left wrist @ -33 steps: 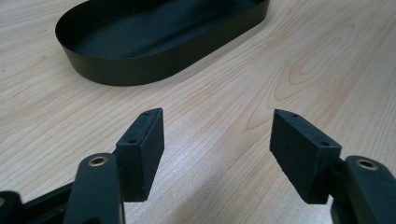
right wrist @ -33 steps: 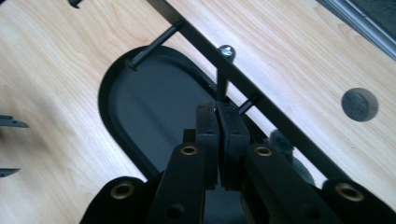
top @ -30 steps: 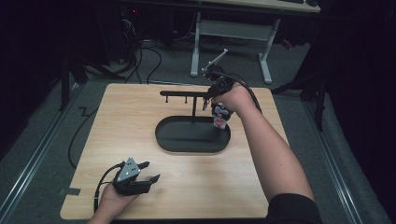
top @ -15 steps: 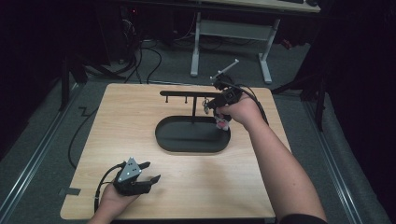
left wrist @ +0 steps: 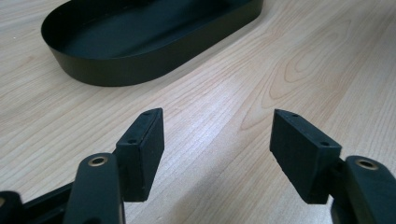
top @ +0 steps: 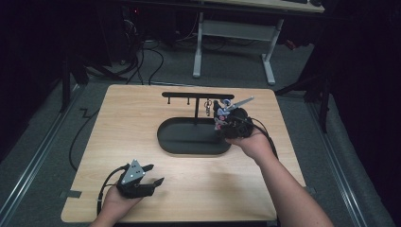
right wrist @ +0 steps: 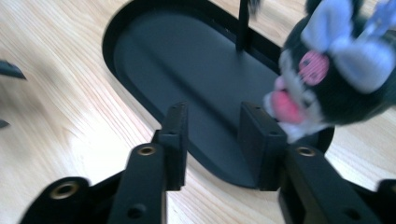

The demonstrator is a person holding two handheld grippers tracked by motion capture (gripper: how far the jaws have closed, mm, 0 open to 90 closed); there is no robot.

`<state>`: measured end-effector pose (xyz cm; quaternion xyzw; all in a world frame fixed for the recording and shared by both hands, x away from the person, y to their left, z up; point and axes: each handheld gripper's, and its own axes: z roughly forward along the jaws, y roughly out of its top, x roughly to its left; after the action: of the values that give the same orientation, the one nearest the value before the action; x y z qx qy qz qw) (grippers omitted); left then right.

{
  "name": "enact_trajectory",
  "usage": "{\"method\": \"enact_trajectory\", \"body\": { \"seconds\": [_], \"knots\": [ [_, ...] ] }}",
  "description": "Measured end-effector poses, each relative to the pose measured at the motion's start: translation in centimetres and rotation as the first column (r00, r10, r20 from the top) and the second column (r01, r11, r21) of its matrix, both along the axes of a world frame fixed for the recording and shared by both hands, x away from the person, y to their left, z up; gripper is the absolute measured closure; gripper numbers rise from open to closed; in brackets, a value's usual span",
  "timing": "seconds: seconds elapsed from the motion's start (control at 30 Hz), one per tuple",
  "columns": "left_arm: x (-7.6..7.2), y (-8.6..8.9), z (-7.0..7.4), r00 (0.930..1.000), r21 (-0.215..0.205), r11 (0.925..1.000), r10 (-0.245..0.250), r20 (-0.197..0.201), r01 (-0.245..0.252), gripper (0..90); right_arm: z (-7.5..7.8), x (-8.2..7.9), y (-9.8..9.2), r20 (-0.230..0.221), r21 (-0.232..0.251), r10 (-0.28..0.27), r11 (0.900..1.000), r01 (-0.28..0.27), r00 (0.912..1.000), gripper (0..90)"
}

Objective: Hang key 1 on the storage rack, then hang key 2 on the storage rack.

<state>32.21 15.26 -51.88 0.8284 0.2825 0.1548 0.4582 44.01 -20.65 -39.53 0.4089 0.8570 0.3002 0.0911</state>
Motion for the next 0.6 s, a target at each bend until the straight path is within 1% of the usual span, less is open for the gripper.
{"method": "enact_trajectory", "body": {
  "seconds": [0.03,0.07,0.13,0.17,0.23,0.27,0.33,0.4,0.43,0.47,0.5,0.53,0.6],
  "knots": [
    [0.0,-0.1,0.0,1.0,0.003,1.0,-0.002,-0.002,0.002,36.0,-0.5,-0.5,-0.3,0.019,0.005,0.007,1.0,-0.007,0.9998,60.8],
    [0.0,-0.3,0.0,1.0,0.011,0.9999,-0.006,0.001,0.006,36.0,-0.8,-0.9,-0.4,0.017,0.012,0.006,1.0,-0.006,0.9998,58.4],
    [-0.1,-0.5,0.0,0.9999,0.008,0.9999,-0.009,0.011,0.008,36.0,-1.7,-1.7,-0.8,0.046,0.009,0.004,1.0,-0.004,0.9989,52.2],
    [-0.2,-0.6,0.0,0.9999,0.005,0.9999,-0.009,0.012,0.009,36.0,-2.3,-2.2,-1.1,0.061,0.016,0.004,1.0,-0.005,0.9981,49.1],
    [-0.2,-0.7,0.0,0.9998,0.008,0.9998,-0.017,0.007,0.017,36.0,-3.3,-3.0,-1.7,0.064,0.037,-0.022,0.999,0.02,0.9977,43.3],
    [-0.3,-0.7,-0.1,0.9998,0.011,0.9998,-0.018,0.004,0.018,36.0,-3.9,-3.5,-2.0,0.072,0.04,-0.029,0.999,0.026,0.997,41.8],
    [-0.2,-0.7,-0.2,0.9998,0.009,0.9998,-0.019,-0.004,0.019,36.0,-5.0,-4.5,-2.7,0.095,0.062,-0.047,0.997,0.042,0.9944,39.2],
    [-0.3,-0.6,-0.2,0.9998,0.006,0.9998,-0.016,-0.008,0.016,36.0,-6.3,-5.9,-3.6,0.121,0.088,-0.069,0.994,0.058,0.9903,36.9],
    [-0.3,-0.6,-0.3,0.9998,0.006,0.9998,-0.016,-0.009,0.016,35.9,-7.0,-6.6,-4.1,0.134,0.103,-0.079,0.993,0.065,0.9878,34.7],
    [-0.4,-0.6,-0.2,0.9998,0.011,0.9998,-0.018,-0.007,0.018,36.0,-8.0,-7.6,-4.8,0.153,0.107,-0.098,0.991,0.082,0.9833,33.2],
    [-0.5,-0.6,-0.2,0.9998,0.016,0.9997,-0.019,0.0,0.019,36.0,-8.9,-8.4,-5.4,0.187,0.124,-0.112,0.988,0.089,0.9759,32.2],
    [-0.6,-0.7,-0.1,0.9998,0.019,0.9996,-0.019,0.002,0.019,35.9,-9.8,-9.3,-6.1,0.21,0.136,-0.126,0.986,0.098,0.9695,32.1],
    [-0.6,-0.7,0.0,0.9999,0.013,0.9998,-0.012,0.006,0.012,35.9,-11.1,-10.9,-7.3,0.223,0.131,-0.162,0.982,0.135,0.9612,27.8]
  ]
}}
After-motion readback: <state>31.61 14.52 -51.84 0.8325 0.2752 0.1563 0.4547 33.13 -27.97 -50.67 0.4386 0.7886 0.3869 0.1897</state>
